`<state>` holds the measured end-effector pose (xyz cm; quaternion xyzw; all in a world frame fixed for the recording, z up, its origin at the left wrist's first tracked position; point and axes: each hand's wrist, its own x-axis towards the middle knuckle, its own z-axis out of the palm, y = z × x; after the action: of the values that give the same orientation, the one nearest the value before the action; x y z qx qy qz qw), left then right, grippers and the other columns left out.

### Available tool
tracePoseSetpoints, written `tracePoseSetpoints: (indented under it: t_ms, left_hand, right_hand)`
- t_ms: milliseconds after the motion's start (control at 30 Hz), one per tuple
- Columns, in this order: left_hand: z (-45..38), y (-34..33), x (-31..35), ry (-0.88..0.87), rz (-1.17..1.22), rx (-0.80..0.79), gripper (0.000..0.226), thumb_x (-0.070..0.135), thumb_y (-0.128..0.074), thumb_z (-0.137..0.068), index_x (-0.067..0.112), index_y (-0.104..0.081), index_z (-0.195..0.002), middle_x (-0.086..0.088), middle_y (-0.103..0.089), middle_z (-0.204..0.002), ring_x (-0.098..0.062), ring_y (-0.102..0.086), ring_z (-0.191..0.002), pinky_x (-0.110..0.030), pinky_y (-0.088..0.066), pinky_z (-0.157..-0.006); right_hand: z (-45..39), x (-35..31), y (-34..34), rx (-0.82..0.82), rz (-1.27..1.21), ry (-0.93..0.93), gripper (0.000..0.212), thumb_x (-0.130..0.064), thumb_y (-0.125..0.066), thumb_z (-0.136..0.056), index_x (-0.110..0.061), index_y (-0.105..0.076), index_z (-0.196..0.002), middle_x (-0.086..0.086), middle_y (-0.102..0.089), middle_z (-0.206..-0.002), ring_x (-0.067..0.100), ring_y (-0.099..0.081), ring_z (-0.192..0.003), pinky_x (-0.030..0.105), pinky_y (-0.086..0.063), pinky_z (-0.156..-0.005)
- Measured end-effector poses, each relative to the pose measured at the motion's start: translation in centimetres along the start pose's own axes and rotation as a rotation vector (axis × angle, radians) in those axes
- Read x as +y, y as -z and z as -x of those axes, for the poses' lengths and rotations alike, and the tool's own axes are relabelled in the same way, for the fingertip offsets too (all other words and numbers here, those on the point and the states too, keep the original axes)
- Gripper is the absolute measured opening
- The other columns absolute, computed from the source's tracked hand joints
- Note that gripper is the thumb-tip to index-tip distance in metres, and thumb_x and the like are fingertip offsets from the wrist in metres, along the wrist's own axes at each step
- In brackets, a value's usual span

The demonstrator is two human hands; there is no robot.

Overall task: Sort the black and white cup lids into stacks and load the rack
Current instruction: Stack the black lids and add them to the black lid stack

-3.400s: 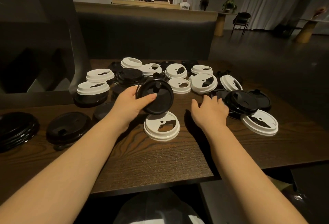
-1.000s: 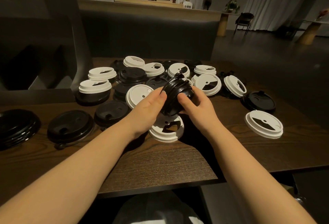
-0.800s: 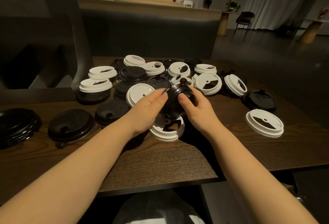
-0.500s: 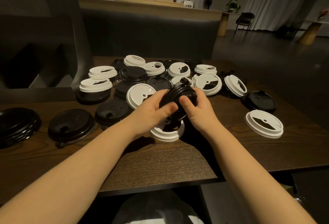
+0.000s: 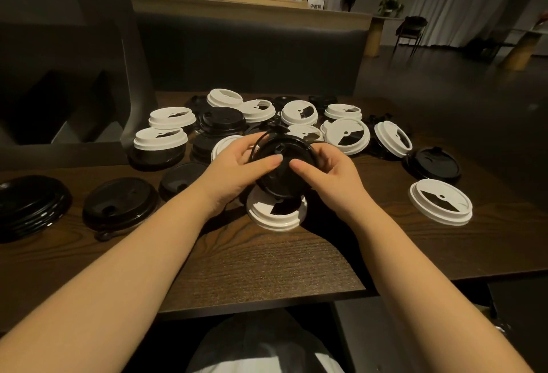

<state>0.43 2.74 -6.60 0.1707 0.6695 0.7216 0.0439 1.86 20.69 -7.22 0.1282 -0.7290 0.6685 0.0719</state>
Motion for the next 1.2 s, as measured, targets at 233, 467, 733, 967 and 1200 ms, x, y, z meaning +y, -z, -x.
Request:
tracePoseSetpoints:
  t_ms: [233, 467, 733, 967, 1200]
  left_hand:
    - [-0.2, 0.1, 0.1, 0.063, 0.027, 0.101, 0.016, 0.013, -0.055, -0.094, 0.010, -0.065, -0.106, -0.001, -0.074, -0.088, -0.012, -0.070, -0.088, -0.025, -0.057, -0.074]
    - [-0.4, 0.4, 0.3, 0.175, 0.111, 0.133, 0.025, 0.015, -0.058, -0.092, 0.007, -0.062, -0.116, -0.008, -0.071, -0.105, -0.021, -0.068, -0.100, -0.034, -0.058, -0.079]
    - [-0.3, 0.5, 0.2, 0.208, 0.023, 0.094, 0.025, 0.011, -0.062, -0.089, 0.015, -0.066, -0.113, 0.002, -0.075, -0.091, -0.010, -0.069, -0.087, -0.024, -0.055, -0.071]
    - [-0.5, 1.5, 0.6, 0.184, 0.111, 0.124, 0.019, 0.017, -0.062, -0.090, 0.010, -0.063, -0.107, -0.007, -0.072, -0.098, -0.020, -0.067, -0.095, -0.028, -0.058, -0.067]
    - [-0.6, 1.2, 0.2, 0.161, -0.016, 0.143, 0.025, 0.027, -0.059, -0.092, 0.014, -0.064, -0.112, 0.003, -0.073, -0.090, -0.008, -0.069, -0.081, -0.022, -0.053, -0.062]
  right_hand:
    - [-0.3, 0.1, 0.2, 0.010, -0.032, -0.097, 0.042, -0.026, -0.065, -0.088, -0.012, -0.055, -0.126, -0.003, -0.068, -0.103, 0.006, -0.067, -0.085, 0.020, -0.051, -0.071]
    - [-0.4, 0.3, 0.0, -0.009, -0.087, -0.167, 0.046, -0.012, -0.061, -0.091, -0.009, -0.049, -0.135, -0.002, -0.068, -0.092, 0.008, -0.066, -0.084, 0.026, -0.055, -0.080]
    - [-0.5, 0.0, 0.2, 0.019, -0.178, -0.170, 0.032, -0.021, -0.053, -0.096, -0.019, -0.057, -0.127, 0.002, -0.064, -0.120, 0.016, -0.063, -0.109, 0.028, -0.055, -0.086]
    - [-0.5, 0.3, 0.1, -0.029, -0.186, -0.167, 0.045, -0.007, -0.063, -0.088, -0.015, -0.051, -0.131, 0.008, -0.062, -0.104, 0.012, -0.065, -0.082, 0.024, -0.053, -0.071]
    - [-0.5, 0.1, 0.5, -0.073, -0.205, -0.168, 0.037, -0.008, -0.057, -0.092, -0.021, -0.056, -0.126, 0.009, -0.066, -0.111, 0.017, -0.062, -0.083, 0.022, -0.050, -0.067]
